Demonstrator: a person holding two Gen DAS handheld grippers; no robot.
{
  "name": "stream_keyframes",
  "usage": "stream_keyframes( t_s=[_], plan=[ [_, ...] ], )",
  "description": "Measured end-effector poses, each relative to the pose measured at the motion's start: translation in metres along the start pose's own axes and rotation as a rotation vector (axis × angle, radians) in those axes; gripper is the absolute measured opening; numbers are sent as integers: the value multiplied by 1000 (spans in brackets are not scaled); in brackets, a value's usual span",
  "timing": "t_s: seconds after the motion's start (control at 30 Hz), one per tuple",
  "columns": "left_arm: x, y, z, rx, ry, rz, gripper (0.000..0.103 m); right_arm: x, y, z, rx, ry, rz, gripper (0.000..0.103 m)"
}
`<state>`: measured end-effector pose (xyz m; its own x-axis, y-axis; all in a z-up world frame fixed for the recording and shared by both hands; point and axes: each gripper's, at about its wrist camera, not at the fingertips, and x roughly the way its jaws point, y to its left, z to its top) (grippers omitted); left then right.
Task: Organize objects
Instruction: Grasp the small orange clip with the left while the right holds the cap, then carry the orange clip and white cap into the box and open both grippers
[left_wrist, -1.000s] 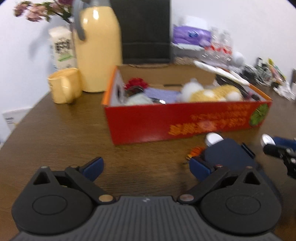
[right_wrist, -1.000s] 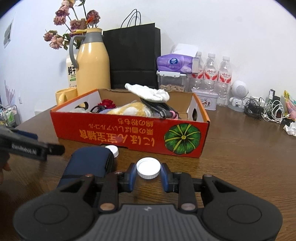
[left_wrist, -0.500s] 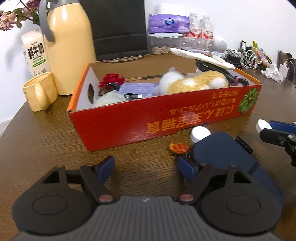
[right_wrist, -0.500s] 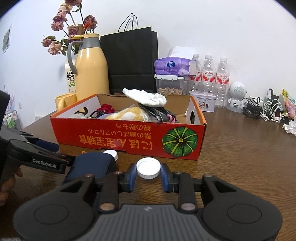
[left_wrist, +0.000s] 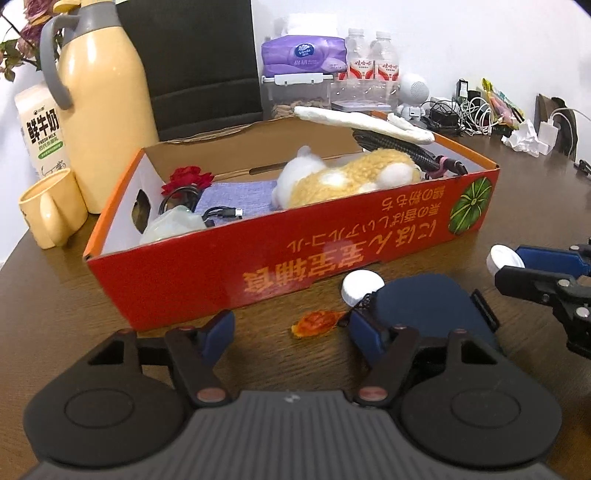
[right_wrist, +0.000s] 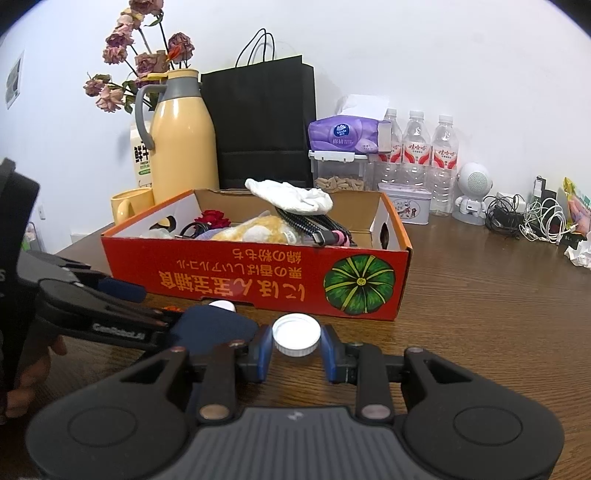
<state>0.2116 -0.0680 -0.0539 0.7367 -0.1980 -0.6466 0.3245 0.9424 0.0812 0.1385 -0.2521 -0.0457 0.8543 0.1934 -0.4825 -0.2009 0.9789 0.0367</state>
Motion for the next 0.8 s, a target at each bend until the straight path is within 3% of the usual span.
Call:
stream_keyframes(
  t_s=[0.07,0.13,0.2,0.23,0.43,0.8],
  plan=[
    [3,1,0,-8,6,5,66,0,0,0,1,-1,1,27],
    [3,4,0,-25,5,-24,50,0,0,0,1,-2,2,27],
    [0,3,-1,-16,0,-55,18,0,0,1,1,-2,3,27],
    [-1,1,-1,-3,-2,-64,14,0,0,1,1,-2,3,27],
    [-10,-10,-7,33,-26,-66,14,-1,0,1,2,-3,3,27],
    [-50,4,4,-34,-153,-45,14,-7,0,7,3,-35,23,27]
  ],
)
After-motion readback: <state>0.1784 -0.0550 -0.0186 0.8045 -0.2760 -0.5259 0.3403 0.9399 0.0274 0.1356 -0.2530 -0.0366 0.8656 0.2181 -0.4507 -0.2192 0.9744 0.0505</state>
